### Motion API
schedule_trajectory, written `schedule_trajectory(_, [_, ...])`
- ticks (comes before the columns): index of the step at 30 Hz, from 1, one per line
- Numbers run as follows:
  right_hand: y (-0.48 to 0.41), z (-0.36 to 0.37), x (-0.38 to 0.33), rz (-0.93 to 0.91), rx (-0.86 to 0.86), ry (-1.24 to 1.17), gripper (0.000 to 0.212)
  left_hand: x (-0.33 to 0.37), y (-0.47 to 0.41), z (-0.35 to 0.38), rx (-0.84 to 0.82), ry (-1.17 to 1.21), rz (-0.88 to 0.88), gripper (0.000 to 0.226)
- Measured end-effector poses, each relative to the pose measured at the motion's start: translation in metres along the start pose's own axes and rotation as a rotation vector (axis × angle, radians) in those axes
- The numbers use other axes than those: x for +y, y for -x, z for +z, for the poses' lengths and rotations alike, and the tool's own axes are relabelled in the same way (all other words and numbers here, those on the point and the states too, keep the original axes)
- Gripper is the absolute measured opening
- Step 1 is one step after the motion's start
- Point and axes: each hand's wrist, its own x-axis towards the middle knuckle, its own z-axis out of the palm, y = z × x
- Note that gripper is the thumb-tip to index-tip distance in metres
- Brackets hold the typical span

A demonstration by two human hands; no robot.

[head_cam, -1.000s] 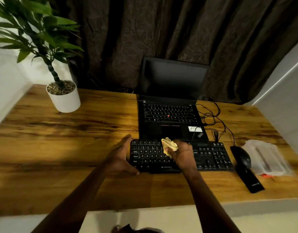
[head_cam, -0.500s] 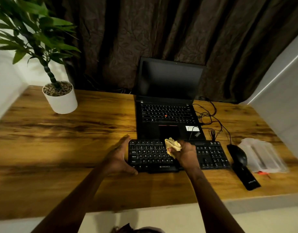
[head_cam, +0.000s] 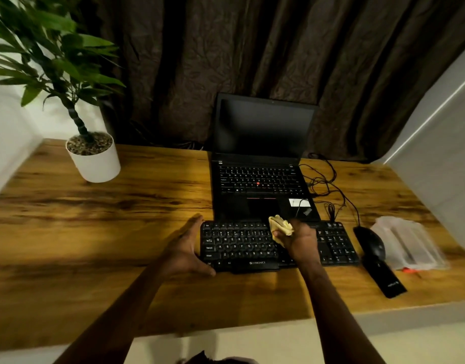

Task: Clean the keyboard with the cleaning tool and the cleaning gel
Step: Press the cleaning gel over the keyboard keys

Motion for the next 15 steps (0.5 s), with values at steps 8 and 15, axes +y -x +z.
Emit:
schedule_trajectory(8, [-0.005, -0.021, 0.036, 0.057, 0.103, -0.007, 0.038, -0.002, -0.001, 0.001, 0.011, -0.006, -0.004, 0.150])
schedule_trajectory(15, [0.002, -0.021, 0.024, -0.011, 0.089, 0.019, 0.029, -0.005, -0.003, 0.001, 0.012, -0.045, 0.000, 0.152])
